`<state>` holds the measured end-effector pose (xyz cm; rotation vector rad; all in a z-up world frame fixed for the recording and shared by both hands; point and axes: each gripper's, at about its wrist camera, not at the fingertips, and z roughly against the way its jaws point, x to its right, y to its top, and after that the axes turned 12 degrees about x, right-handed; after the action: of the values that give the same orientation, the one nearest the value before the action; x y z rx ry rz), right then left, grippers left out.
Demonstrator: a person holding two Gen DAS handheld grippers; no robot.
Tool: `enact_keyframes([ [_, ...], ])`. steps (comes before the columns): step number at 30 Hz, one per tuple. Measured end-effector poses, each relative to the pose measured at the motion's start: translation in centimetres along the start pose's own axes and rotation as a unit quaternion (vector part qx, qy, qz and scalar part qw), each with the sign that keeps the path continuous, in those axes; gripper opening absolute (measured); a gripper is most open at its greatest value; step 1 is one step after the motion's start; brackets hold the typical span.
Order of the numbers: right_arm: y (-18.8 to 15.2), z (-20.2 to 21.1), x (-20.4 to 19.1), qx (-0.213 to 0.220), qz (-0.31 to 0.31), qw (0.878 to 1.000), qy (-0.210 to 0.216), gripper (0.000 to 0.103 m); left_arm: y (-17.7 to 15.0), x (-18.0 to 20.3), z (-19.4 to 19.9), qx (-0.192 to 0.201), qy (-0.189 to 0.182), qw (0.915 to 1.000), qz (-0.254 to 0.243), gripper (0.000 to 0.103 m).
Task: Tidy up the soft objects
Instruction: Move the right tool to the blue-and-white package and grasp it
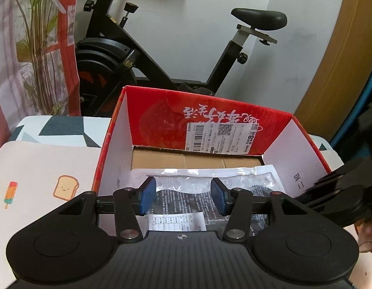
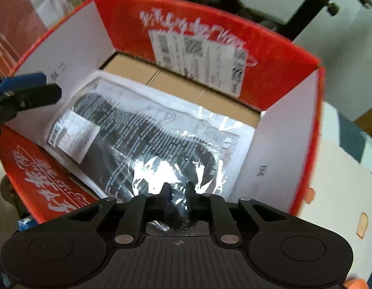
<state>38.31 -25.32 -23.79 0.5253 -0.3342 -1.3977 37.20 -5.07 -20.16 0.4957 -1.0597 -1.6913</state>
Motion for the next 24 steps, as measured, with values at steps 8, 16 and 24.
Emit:
enact_keyframes([
  [8,-0.7,4.9,0.2,0.064,-0.033,0.997,-0.007,0.045,0.3,1.0,1.8,0.009,0.014,0.9995,-0.027,0.053],
  [16,-3.1,10.0,0.9,0.176,-0.067,0.982,-0.011,0.098,0.1,1.7,5.2,0.024,0.017,0.9983,-0.051,0.074],
  [24,-8.5,12.9,1.1,0.269,-0.110,0.957,0.011,0.103,-2.3,2.1,9.4,0.043,-0.001,0.9980,-0.047,0.094],
])
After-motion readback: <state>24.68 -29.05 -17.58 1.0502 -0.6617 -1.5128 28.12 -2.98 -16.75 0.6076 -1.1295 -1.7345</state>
